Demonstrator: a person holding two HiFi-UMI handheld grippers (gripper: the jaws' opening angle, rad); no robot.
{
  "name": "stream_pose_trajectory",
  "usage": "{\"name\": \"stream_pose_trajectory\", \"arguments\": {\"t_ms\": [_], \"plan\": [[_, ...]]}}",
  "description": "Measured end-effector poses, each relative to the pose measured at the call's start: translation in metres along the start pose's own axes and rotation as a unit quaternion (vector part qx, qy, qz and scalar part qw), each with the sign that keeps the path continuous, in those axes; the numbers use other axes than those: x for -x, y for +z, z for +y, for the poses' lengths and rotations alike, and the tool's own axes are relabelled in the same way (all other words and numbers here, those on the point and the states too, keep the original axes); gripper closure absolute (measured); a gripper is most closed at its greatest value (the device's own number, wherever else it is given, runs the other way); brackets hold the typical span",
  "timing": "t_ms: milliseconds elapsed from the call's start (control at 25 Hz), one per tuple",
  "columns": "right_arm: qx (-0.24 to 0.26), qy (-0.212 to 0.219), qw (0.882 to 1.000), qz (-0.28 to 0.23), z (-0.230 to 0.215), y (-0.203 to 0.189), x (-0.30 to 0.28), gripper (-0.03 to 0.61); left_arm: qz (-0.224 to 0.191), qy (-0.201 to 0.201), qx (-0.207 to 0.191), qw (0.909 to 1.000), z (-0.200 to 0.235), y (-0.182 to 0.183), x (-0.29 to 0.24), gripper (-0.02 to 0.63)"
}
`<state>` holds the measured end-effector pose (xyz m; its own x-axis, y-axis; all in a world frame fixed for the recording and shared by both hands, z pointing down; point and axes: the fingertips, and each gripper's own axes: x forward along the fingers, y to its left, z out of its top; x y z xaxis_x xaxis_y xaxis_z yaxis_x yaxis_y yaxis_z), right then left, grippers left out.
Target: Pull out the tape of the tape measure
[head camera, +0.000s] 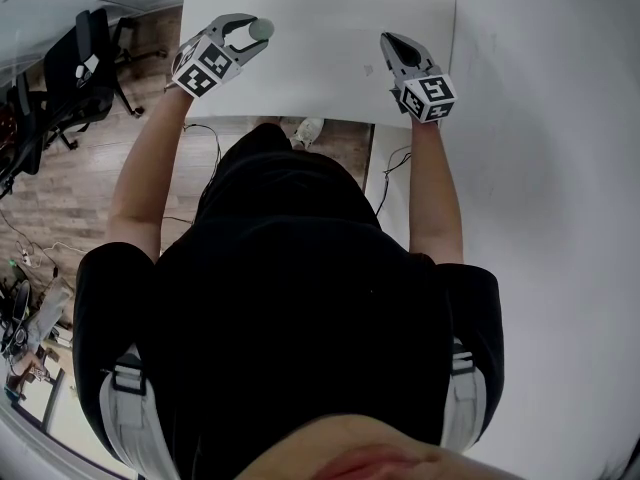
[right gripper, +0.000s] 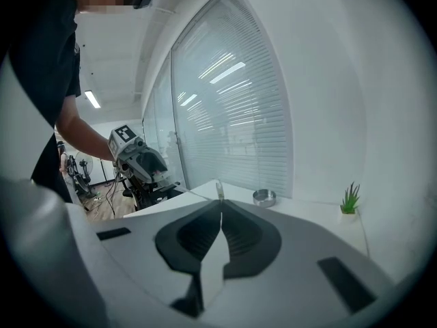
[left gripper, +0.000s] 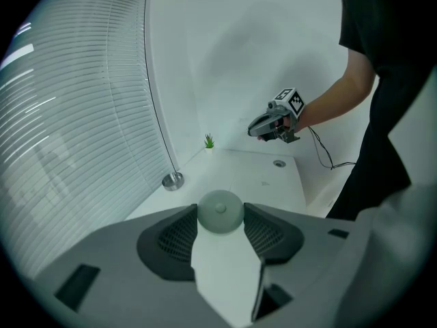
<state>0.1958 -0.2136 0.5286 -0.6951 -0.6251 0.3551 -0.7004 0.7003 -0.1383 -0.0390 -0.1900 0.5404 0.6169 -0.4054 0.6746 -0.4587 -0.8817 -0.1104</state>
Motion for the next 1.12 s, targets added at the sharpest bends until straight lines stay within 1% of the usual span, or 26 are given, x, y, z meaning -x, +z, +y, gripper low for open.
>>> {"name": "stream_pose_trajectory", "arguments": {"t_ms": [160,480,640,1120], "plan": [[0.001,-0.002,1.000,0.004,-0.001,-0.003,-0.001,0.569,0.002,0.000,0.001,1.0000,0.001,-0.003,-0.001,0.390],[-0.006,-0.018,1.000,0.008,-0.010,-0.010,0.003,0.569,0.010,0.003,0.006,0.9999,0.005,-0.013,-0.001,0.390],[-0.016,-0.030,0.999,0.012,-0.018,-0.017,0.005,0.569,0.013,0.000,0.008,0.9999,0.005,-0.018,-0.006,0.390],[-0.018,-0.050,0.998,0.033,-0.038,-0.039,0.010,0.569,0.023,-0.008,0.014,0.9996,0.004,-0.032,-0.026,0.390]]}}
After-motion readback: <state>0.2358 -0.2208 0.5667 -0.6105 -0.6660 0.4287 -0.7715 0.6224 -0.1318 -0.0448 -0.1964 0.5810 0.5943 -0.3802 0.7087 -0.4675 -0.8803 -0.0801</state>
